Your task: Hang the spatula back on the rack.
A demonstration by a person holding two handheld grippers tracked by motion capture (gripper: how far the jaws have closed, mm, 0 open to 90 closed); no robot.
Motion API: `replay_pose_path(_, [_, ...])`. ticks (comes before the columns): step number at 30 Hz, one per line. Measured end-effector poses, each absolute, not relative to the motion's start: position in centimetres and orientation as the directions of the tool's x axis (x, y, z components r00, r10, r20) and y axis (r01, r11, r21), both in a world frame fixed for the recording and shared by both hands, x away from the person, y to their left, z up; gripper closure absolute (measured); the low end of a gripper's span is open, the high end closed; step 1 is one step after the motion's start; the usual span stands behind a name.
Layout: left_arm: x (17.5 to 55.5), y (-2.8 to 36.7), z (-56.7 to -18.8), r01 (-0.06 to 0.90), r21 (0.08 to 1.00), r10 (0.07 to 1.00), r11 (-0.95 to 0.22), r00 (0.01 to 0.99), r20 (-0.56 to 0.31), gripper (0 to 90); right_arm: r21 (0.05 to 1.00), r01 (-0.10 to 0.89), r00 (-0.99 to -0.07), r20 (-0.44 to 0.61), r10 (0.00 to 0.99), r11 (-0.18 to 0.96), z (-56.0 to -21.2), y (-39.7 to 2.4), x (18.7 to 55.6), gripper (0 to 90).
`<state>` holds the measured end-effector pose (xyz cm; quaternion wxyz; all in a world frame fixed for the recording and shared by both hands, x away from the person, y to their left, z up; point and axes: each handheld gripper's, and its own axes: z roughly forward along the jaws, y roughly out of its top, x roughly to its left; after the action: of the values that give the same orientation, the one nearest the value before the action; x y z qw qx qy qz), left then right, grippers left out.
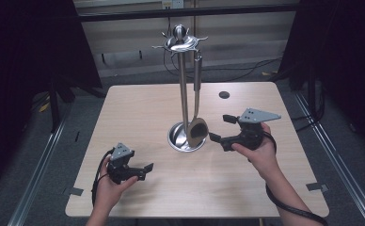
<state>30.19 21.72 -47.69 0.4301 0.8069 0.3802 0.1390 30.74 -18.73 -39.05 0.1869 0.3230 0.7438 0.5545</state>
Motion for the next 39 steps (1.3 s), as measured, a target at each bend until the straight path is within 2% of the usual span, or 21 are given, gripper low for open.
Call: replay_pose_path(39, [30.1,21.6,-47.7,0.493,0.8,0.733,-0.341,0.673,-0.102,5.9,0.932,0.308,-0.71,0.091,0.699,0.191,-43.6,-20.9,28.4,13.5])
